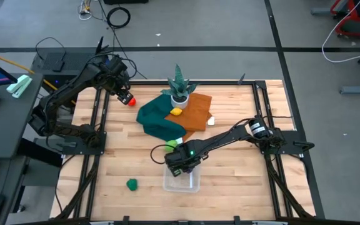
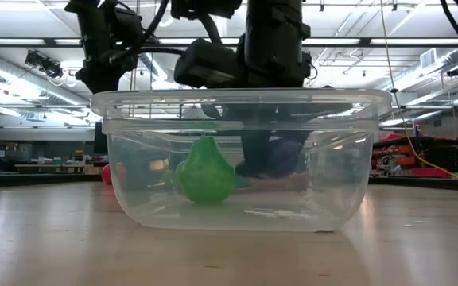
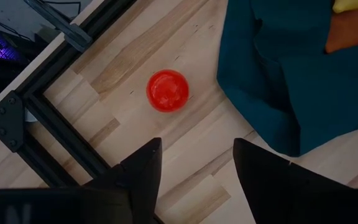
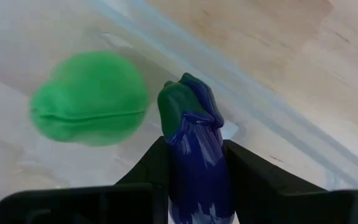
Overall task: Pick and placing Produce into tupperware
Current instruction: Put the purple eggplant into the transparent bin, then put the red tomato into the transparent bin
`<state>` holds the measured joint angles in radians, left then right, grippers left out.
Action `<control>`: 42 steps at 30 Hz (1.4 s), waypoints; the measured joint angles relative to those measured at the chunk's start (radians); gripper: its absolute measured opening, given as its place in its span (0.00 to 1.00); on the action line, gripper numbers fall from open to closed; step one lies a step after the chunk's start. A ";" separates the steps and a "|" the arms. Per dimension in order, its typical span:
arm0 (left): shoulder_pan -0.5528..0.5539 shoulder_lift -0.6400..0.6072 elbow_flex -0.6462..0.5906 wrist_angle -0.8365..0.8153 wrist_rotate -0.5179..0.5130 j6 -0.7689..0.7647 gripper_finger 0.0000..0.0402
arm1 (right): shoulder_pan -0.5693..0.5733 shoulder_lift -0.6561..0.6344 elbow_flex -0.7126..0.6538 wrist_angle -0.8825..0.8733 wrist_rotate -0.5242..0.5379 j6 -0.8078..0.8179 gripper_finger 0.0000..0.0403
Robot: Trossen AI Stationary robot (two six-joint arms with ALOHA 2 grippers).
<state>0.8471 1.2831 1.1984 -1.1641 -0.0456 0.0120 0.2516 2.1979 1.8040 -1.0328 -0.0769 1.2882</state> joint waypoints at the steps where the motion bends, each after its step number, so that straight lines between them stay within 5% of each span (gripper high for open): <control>1: 0.000 0.000 0.000 0.000 0.000 0.000 0.52 | 0.000 0.000 0.002 0.002 -0.001 -0.003 0.20; 22: 0.000 0.000 0.000 0.001 0.000 0.001 0.50 | 0.000 0.000 0.002 0.018 -0.031 -0.003 0.34; 42: 0.000 0.000 0.000 0.002 0.000 0.001 0.52 | 0.004 -0.106 0.007 -0.016 -0.013 0.018 0.35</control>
<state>0.8470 1.2831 1.1984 -1.1622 -0.0460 0.0128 0.2551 2.0917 1.8111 -1.0487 -0.0901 1.3058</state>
